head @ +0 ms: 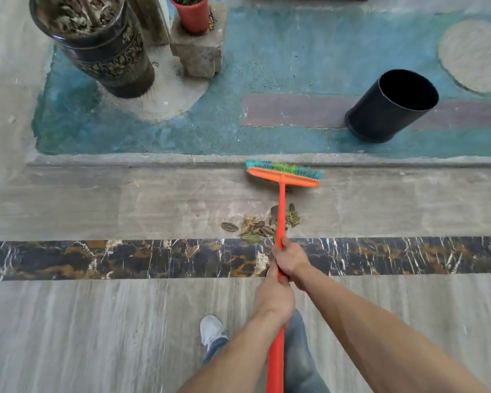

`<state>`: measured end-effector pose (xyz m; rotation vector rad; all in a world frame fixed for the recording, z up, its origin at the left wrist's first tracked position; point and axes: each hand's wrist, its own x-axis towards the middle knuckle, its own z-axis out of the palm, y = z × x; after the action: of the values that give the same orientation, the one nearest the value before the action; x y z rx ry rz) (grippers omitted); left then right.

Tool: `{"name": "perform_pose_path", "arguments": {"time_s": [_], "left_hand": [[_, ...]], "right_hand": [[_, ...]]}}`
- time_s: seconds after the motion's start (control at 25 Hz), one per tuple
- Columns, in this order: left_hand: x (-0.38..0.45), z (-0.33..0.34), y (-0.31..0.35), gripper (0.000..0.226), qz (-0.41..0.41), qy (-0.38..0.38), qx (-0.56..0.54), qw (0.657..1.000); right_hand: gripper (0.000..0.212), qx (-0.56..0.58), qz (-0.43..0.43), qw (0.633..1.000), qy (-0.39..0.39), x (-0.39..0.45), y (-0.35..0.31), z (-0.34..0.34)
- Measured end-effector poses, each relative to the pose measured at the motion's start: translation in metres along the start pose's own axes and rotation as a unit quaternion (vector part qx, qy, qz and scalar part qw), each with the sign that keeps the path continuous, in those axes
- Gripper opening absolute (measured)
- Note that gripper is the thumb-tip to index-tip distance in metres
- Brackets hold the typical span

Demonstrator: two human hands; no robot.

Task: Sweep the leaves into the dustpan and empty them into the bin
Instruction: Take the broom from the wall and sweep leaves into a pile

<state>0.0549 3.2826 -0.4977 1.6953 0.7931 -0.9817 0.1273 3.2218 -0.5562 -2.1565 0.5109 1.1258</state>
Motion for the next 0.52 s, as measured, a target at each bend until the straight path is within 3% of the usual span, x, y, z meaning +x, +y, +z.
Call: {"name": "perform_pose_path", "arguments": {"time_s": [0.16,0.24,0.36,0.52], "left_hand": [[0.045,0.025,-0.004,0.051,-0.044,-0.035,0.015,0.998],[0.022,0.030,-0.035,0.050,-0.045,-0.023,0.018,0.999],[-0.030,0.021,-0.067,0.049,-0.072,0.005,0.023,0.997],[-0.086,0.016,-0.064,0.052,-0.068,0.020,0.029,0.997]], "right_hand": [[0.044,-0.065,0.022,0.996,-0.052,0.054,0.027,-0.003],[0.054,-0.094,0.021,0.993,-0.075,0.034,0.047,0.019],[0.051,-0.045,0.030,0.992,-0.117,-0.025,0.056,0.039],[0.053,0.008,0.026,0.986,-0.162,-0.088,0.049,0.029]]}}
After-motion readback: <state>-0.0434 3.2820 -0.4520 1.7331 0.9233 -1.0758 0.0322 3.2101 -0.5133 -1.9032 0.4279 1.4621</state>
